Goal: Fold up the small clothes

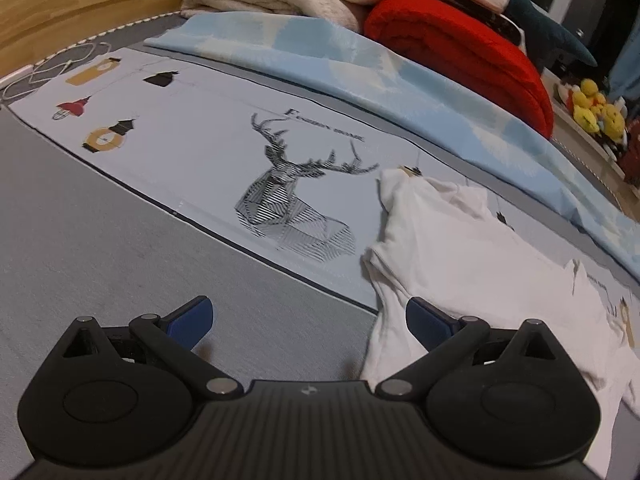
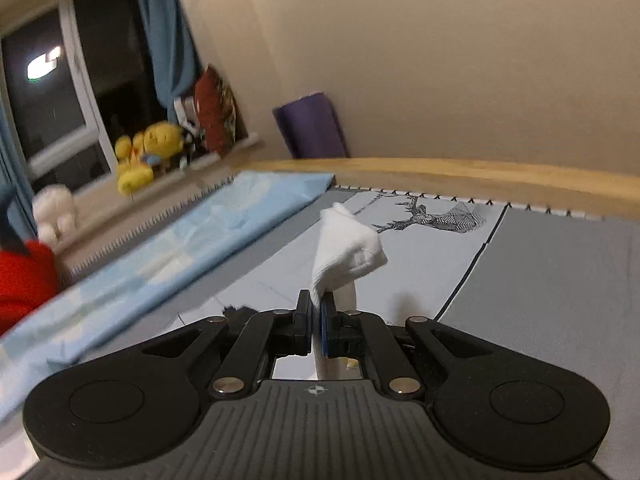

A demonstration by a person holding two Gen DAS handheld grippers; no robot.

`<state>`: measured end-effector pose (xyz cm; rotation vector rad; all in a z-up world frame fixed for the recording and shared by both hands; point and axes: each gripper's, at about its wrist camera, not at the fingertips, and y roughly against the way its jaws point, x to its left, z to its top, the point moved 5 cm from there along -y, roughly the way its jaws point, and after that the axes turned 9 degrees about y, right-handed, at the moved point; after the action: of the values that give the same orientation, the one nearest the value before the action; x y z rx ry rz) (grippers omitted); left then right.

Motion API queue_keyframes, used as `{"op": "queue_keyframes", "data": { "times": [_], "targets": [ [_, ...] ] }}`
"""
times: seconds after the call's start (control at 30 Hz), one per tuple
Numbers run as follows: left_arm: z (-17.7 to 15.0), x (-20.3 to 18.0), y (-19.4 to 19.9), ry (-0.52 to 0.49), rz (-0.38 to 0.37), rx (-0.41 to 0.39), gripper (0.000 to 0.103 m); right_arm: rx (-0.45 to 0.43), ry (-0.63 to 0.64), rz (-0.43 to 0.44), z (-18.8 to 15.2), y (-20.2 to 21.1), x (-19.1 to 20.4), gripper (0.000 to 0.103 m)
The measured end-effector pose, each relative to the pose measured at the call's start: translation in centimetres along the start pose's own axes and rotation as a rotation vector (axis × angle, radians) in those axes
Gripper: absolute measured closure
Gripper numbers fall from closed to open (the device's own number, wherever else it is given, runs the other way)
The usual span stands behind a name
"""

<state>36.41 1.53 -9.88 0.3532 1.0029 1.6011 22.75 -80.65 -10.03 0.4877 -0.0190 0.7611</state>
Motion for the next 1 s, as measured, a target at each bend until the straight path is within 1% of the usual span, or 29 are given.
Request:
{"op": "queue_keyframes", "data": {
  "times": [0.07,0.13,0.2,0.3,0.37,0.4,0.43,0.47,0.5,0.53,0.57,0.6,0.63,0.7,0.77,0.8,0.87,0.93,1.0],
  "targets": [
    [0.7,0.7,0.0,0.026,0.012,0.0,0.0,0.009,0.043,-0.001,0.5,0.4,1.9,0.1],
    [1.6,1.7,0.1,0.043,0.032,-0.01,0.0,-0.034,0.126,0.047,1.2,1.9,5.3,0.1],
    [2.3,2.8,0.0,0.064,0.06,-0.019,0.0,-0.061,0.205,0.117,1.7,3.7,9.9,0.1],
    [3.2,4.7,0.3,0.115,0.068,-0.021,0.0,-0.101,0.296,0.23,2.1,6.5,17.8,0.1],
    [3.6,5.9,0.7,0.152,0.055,-0.027,0.0,-0.139,0.353,0.318,1.9,9.1,24.2,0.1],
    [3.8,6.4,1.0,0.169,0.055,-0.031,0.0,-0.154,0.37,0.359,1.5,10.3,27.0,0.1],
    [3.9,6.8,1.2,0.183,0.053,-0.036,0.0,-0.166,0.38,0.421,0.5,12.0,30.7,0.1],
    [3.9,7.1,1.3,0.197,0.048,-0.038,0.0,-0.166,0.384,0.476,-0.4,13.6,33.5,0.099],
    [4.0,7.4,1.5,0.211,0.04,-0.036,0.0,-0.165,0.388,0.543,-1.8,15.4,36.7,0.099],
    [4.0,7.6,1.6,0.22,0.032,-0.034,0.0,-0.16,0.397,0.614,-4.1,17.2,39.9,0.099],
    [4.0,7.7,1.6,0.223,0.028,-0.027,0.0,-0.148,0.415,0.663,-6.2,18.4,42.4,0.099],
    [3.9,7.8,1.7,0.222,0.022,-0.021,0.0,-0.12,0.449,0.713,-9.1,19.6,45.3,0.099],
    [3.9,7.8,1.7,0.217,0.016,-0.018,0.0,-0.08,0.484,0.74,-11.8,20.2,47.6,0.099],
    [3.8,7.9,1.8,0.203,0.013,-0.013,0.0,0.041,0.584,0.764,-18.5,20.8,52.0,0.099],
    [3.7,8.1,1.9,0.182,0.004,-0.012,0.0,0.149,0.68,0.747,-24.0,20.8,54.5,0.099],
    [3.7,8.2,2.0,0.17,0.004,-0.017,0.0,0.18,0.705,0.744,-25.8,20.9,55.1,0.099],
    [3.9,8.6,2.2,0.156,0.008,-0.032,0.0,0.187,0.724,0.729,-27.7,21.4,55.4,0.099],
    [4.1,9.0,2.3,0.169,0.002,-0.036,0.0,0.187,0.723,0.732,-27.9,21.3,55.5,0.099],
    [4.3,9.3,2.3,0.198,-0.014,-0.025,0.0,0.177,0.721,0.741,-27.8,21.5,55.5,0.099]
  ]
}}
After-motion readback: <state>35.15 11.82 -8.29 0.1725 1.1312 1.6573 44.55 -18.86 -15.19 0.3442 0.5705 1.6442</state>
